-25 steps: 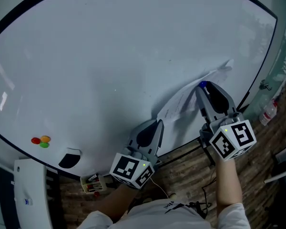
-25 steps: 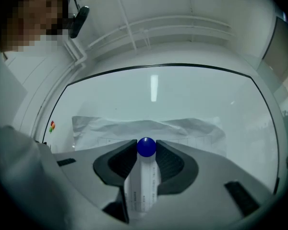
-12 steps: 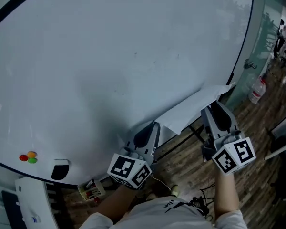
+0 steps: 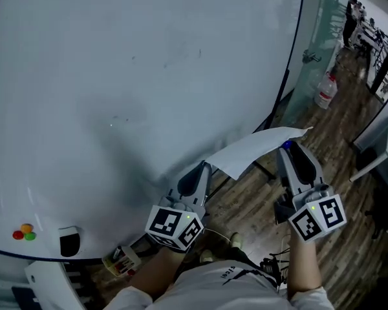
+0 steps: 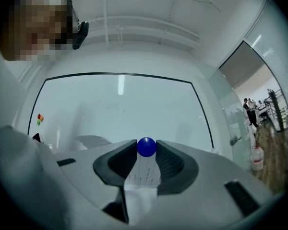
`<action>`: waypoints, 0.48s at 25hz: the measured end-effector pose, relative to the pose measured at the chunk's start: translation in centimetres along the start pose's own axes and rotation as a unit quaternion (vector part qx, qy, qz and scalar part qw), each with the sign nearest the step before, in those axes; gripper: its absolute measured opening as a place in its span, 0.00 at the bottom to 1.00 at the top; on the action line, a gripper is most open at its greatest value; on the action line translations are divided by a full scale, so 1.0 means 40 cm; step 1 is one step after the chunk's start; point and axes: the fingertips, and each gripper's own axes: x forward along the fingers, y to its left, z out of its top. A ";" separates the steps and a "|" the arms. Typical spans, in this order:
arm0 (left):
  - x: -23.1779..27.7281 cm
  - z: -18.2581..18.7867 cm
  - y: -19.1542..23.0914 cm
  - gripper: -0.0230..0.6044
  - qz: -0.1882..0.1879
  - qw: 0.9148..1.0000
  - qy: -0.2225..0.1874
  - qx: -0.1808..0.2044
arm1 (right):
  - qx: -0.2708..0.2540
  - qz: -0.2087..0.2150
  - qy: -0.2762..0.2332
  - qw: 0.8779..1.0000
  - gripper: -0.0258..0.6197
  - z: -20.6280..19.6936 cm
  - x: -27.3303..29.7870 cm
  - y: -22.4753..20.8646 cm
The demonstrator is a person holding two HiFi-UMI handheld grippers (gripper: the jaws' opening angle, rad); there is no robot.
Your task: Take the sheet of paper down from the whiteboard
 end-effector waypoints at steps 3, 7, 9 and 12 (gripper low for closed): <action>0.001 -0.022 -0.013 0.06 -0.011 1.000 0.011 0.003 | 0.001 -0.020 0.003 1.000 0.24 -0.010 -0.041 -0.013; -0.001 -0.044 -0.035 0.06 -0.026 0.999 0.023 0.010 | 0.000 -0.036 0.009 0.999 0.24 -0.027 -0.078 -0.014; -0.002 -0.050 -0.046 0.06 -0.032 0.999 0.026 0.016 | -0.003 -0.042 0.011 0.999 0.24 -0.032 -0.092 -0.010; -0.003 -0.052 -0.060 0.06 -0.041 0.998 0.029 0.022 | -0.007 -0.047 0.013 0.999 0.24 -0.037 -0.103 -0.003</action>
